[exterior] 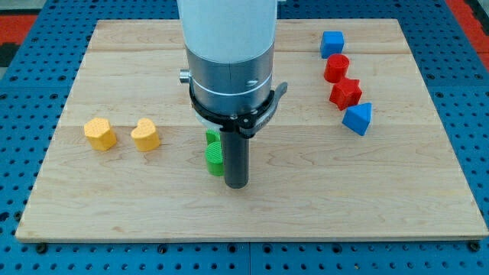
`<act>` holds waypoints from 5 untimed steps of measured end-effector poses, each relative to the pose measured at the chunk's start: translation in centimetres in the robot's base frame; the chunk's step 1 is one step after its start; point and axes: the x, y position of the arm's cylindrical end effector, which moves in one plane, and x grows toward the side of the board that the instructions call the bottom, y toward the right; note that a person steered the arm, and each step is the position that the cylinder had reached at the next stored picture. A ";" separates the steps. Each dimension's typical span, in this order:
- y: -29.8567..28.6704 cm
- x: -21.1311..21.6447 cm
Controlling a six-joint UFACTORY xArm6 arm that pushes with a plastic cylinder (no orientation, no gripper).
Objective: Move the yellow heart diagonally to the yellow hexagon
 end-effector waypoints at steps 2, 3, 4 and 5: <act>-6.9 1.3; -13.8 -0.1; -13.2 -4.9; -14.3 -7.9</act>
